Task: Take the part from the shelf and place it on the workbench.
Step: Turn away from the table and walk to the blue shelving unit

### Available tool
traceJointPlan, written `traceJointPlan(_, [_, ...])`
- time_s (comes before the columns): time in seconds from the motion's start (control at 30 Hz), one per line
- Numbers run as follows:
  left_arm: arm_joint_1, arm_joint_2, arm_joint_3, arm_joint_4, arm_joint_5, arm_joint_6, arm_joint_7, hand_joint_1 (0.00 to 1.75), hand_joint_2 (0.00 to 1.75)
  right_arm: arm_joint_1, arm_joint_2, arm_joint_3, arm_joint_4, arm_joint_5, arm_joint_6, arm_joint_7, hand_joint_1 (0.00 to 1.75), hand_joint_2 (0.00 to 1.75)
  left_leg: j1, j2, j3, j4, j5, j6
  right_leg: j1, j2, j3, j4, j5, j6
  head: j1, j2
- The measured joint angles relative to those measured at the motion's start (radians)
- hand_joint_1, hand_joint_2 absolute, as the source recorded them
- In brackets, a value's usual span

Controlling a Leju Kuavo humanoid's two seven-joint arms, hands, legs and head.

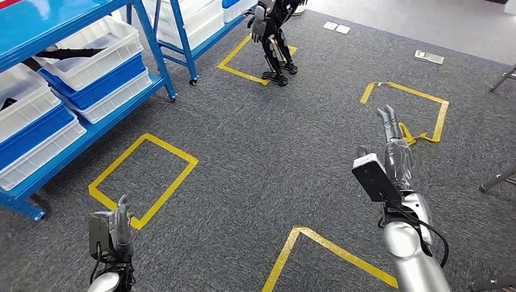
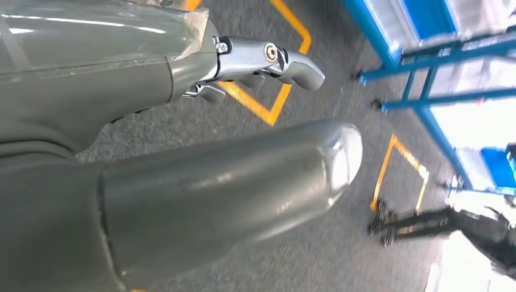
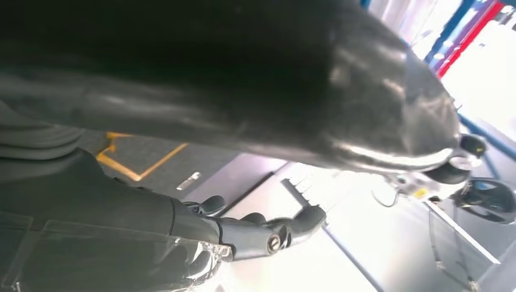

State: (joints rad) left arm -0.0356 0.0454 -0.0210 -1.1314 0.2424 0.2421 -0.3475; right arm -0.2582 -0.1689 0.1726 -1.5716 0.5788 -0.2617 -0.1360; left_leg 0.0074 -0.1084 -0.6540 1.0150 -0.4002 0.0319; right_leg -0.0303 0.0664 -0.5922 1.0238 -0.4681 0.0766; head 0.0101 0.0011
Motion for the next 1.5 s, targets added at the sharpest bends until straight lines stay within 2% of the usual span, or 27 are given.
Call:
traceJointPlan(0.07, [0.015,0.002,0.002,-0.014,0.001,0.009,-0.002,0.0,0.0,0.018,-0.003,-0.006,-0.009,0.0,-0.008,-0.011,0.0,0.0,0.002,-0.021,-0.006,-0.005,0.007,-0.013,0.002,-0.01,0.005,-0.008,0.004,-0.009,-0.001,0.0])
traceJointPlan(0.1, [0.026,0.003,0.004,-0.021,0.002,0.012,-0.003,0.0,0.0,0.024,-0.003,-0.008,-0.014,0.0,-0.012,-0.017,0.0,0.0,0.002,-0.016,-0.01,-0.003,0.004,-0.019,0.001,-0.02,0.006,-0.009,0.007,-0.014,-0.001,0.0])
traceJointPlan(0.17, [0.044,0.006,0.009,-0.037,0.01,0.016,-0.003,0.0,0.0,0.031,-0.003,-0.009,-0.022,0.0,-0.018,-0.027,0.0,0.0,0.0,0.031,-0.036,0.047,-0.033,-0.027,-0.002,-0.041,0.007,-0.012,0.011,-0.028,-0.006,0.0])
traceJointPlan(0.23, [0.054,0.009,0.013,-0.05,0.018,0.02,-0.002,0.0,0.0,0.035,-0.005,-0.009,-0.024,-0.001,-0.02,-0.035,0.0,0.0,-0.001,0.086,-0.091,0.178,-0.104,-0.033,0.002,-0.064,0.007,-0.012,0.01,-0.039,-0.011,0.0])
traceJointPlan(0.3, [0.067,0.01,0.015,-0.059,0.026,0.023,-0.003,0.0,0.0,0.036,-0.006,-0.009,-0.024,-0.006,-0.022,-0.043,0.0,0.0,0.001,0.102,-0.136,0.288,-0.145,-0.037,0.007,-0.089,0.007,-0.012,0.008,-0.044,-0.012,0.0])
traceJointPlan(0.33, [0.075,0.011,0.016,-0.064,0.029,0.026,-0.004,0.0,0.0,0.036,-0.007,-0.008,-0.024,-0.009,-0.024,-0.047,0.0,0.0,0.001,0.104,-0.134,0.293,-0.14,-0.037,0.009,-0.101,0.008,-0.012,0.006,-0.046,-0.012,0.0])
traceJointPlan(0.4, [0.09,0.015,0.017,-0.077,0.032,0.031,-0.008,0.0,0.0,0.036,-0.007,-0.007,-0.025,-0.014,-0.03,-0.053,0.0,0.0,0.0,0.12,-0.072,0.187,-0.086,-0.031,0.011,-0.124,0.012,-0.012,0.003,-0.049,-0.012,0.0])
traceJointPlan(0.47, [0.101,0.019,0.02,-0.097,0.033,0.038,-0.012,0.0,0.0,0.036,-0.009,-0.007,-0.026,-0.014,-0.039,-0.056,0.0,0.0,-0.01,0.165,0.005,0.054,-0.046,-0.02,0.018,-0.145,0.015,-0.011,-0.001,-0.05,-0.012,0.0])
traceJointPlan(0.53, [0.113,0.022,0.023,-0.117,0.035,0.046,-0.013,0.0,0.0,0.041,-0.013,-0.007,-0.027,-0.014,-0.049,-0.059,0.0,0.0,-0.022,0.188,0.033,0.004,-0.041,-0.012,0.026,-0.168,0.016,-0.011,-0.004,-0.046,-0.011,0.0])
traceJointPlan(0.6, [0.132,0.024,0.027,-0.132,0.038,0.053,-0.013,0.0,0.0,0.049,-0.018,-0.009,-0.032,-0.018,-0.055,-0.062,0.0,0.0,-0.022,0.166,0.036,-0.005,-0.037,-0.004,0.029,-0.186,0.018,-0.012,-0.008,-0.041,-0.011,0.0])
traceJointPlan(0.67, [0.147,0.025,0.03,-0.147,0.039,0.058,-0.014,0.0,0.0,0.055,-0.025,-0.013,-0.038,-0.025,-0.06,-0.069,0.0,0.0,-0.015,0.142,0.043,-0.018,-0.028,0.01,0.027,-0.154,0.007,0.022,-0.033,-0.037,-0.011,0.0])
traceJointPlan(0.73, [0.154,0.024,0.032,-0.157,0.039,0.061,-0.014,0.0,0.0,0.064,-0.037,-0.021,-0.041,-0.035,-0.065,-0.077,0.0,0.0,-0.01,0.117,0.046,-0.025,-0.022,0.019,0.022,-0.096,-0.041,0.133,-0.083,-0.041,-0.009,0.0])
traceJointPlan(0.8, [0.164,0.024,0.033,-0.163,0.039,0.064,-0.013,0.0,0.0,0.08,-0.045,-0.03,-0.041,-0.043,-0.07,-0.081,0.0,0.0,-0.007,0.09,0.044,-0.025,-0.02,0.021,0.018,-0.074,-0.097,0.251,-0.12,-0.038,-0.007,0.0])
traceJointPlan(0.83, [0.171,0.023,0.033,-0.165,0.039,0.064,-0.013,0.0,0.0,0.088,-0.048,-0.034,-0.041,-0.045,-0.072,-0.082,0.0,0.0,-0.006,0.075,0.045,-0.024,-0.02,0.02,0.015,-0.071,-0.106,0.267,-0.119,-0.03,-0.007,0.0])
traceJointPlan(0.87, [0.177,0.023,0.034,-0.168,0.039,0.066,-0.013,0.0,0.0,0.093,-0.049,-0.037,-0.041,-0.046,-0.073,-0.085,0.0,0.0,-0.004,0.061,0.045,-0.022,-0.02,0.019,0.011,-0.069,-0.094,0.242,-0.103,-0.018,-0.007,0.0])
traceJointPlan(0.9, [0.182,0.022,0.035,-0.172,0.039,0.067,-0.013,0.0,0.0,0.097,-0.051,-0.04,-0.041,-0.049,-0.074,-0.087,0.0,0.0,-0.001,0.048,0.045,-0.018,-0.021,0.016,0.005,-0.062,-0.065,0.181,-0.074,-0.004,-0.007,0.0])
traceJointPlan(0.97, [0.189,0.021,0.039,-0.181,0.035,0.072,-0.014,0.0,0.0,0.101,-0.052,-0.045,-0.041,-0.054,-0.077,-0.094,0.0,0.0,0.003,0.023,0.038,-0.004,-0.025,0.005,-0.009,-0.027,-0.003,0.051,-0.031,0.016,-0.005,0.0])
traceJointPlan(1.03, [0.196,0.02,0.043,-0.194,0.029,0.077,-0.016,0.0,0.0,0.109,-0.053,-0.051,-0.042,-0.063,-0.082,-0.102,0.0,0.0,0.003,0.003,0.025,0.006,-0.025,-0.01,-0.012,-0.007,0.02,0.006,-0.021,0.013,-0.005,0.0])
traceJointPlan(1.1, [0.207,0.02,0.048,-0.204,0.023,0.081,-0.017,0.0,0.0,0.114,-0.054,-0.056,-0.043,-0.078,-0.092,-0.115,0.0,0.0,0.005,-0.008,0.018,0.005,-0.021,-0.019,-0.01,-0.021,0.018,0.009,-0.018,0.0,-0.006,0.0])
traceJointPlan(1.17, [0.216,0.019,0.053,-0.211,0.021,0.082,-0.017,0.0,0.0,0.117,-0.054,-0.061,-0.047,-0.096,-0.1,-0.128,0.0,0.0,0.003,0.029,0.006,0.031,-0.043,-0.027,-0.012,-0.032,0.018,0.007,-0.014,-0.014,-0.009,0.0])
traceJointPlan(1.23, [0.216,0.019,0.056,-0.217,0.024,0.078,-0.016,0.0,0.0,0.124,-0.055,-0.066,-0.053,-0.108,-0.105,-0.138,0.0,0.0,0.002,0.084,-0.036,0.129,-0.103,-0.033,-0.009,-0.043,0.016,0.006,-0.011,-0.027,-0.014,0.0])
traceJointPlan(1.3, [0.216,0.018,0.058,-0.218,0.03,0.071,-0.015,0.0,0.0,0.132,-0.057,-0.069,-0.055,-0.114,-0.107,-0.143,0.0,0.0,0.004,0.103,-0.089,0.253,-0.158,-0.035,-0.003,-0.055,0.014,0.007,-0.012,-0.033,-0.016,0.0])
traceJointPlan(1.33, [0.218,0.017,0.059,-0.218,0.033,0.069,-0.015,0.0,0.0,0.135,-0.057,-0.071,-0.056,-0.116,-0.108,-0.144,0.0,0.0,0.004,0.106,-0.1,0.284,-0.164,-0.034,0.0,-0.06,0.014,0.007,-0.013,-0.034,-0.017,0.0])
traceJointPlan(1.37, [0.219,0.016,0.062,-0.219,0.035,0.067,-0.015,0.0,0.0,0.138,-0.058,-0.072,-0.057,-0.116,-0.108,-0.145,0.0,0.0,0.003,0.106,-0.091,0.274,-0.151,-0.03,0.002,-0.063,0.015,0.006,-0.014,-0.035,-0.017,0.0])
traceJointPlan(1.4, [0.22,0.015,0.065,-0.22,0.037,0.065,-0.015,0.0,0.0,0.139,-0.058,-0.074,-0.058,-0.117,-0.108,-0.146,0.0,0.0,0.002,0.106,-0.062,0.225,-0.122,-0.023,0.005,-0.066,0.017,0.006,-0.014,-0.036,-0.017,0.0])
traceJointPlan(1.43, [0.219,0.014,0.068,-0.222,0.038,0.065,-0.015,0.0,0.0,0.139,-0.058,-0.075,-0.061,-0.117,-0.109,-0.147,0.0,0.0,-0.002,0.106,-0.022,0.153,-0.092,-0.013,0.006,-0.068,0.019,0.006,-0.015,-0.037,-0.017,0.0])
traceJointPlan(1.5, [0.218,0.014,0.073,-0.228,0.04,0.064,-0.014,0.0,0.0,0.139,-0.059,-0.078,-0.065,-0.117,-0.11,-0.148,0.0,0.0,-0.011,0.111,0.041,0.039,-0.065,0.007,0.009,-0.071,0.019,0.004,-0.017,-0.037,-0.016,0.0])
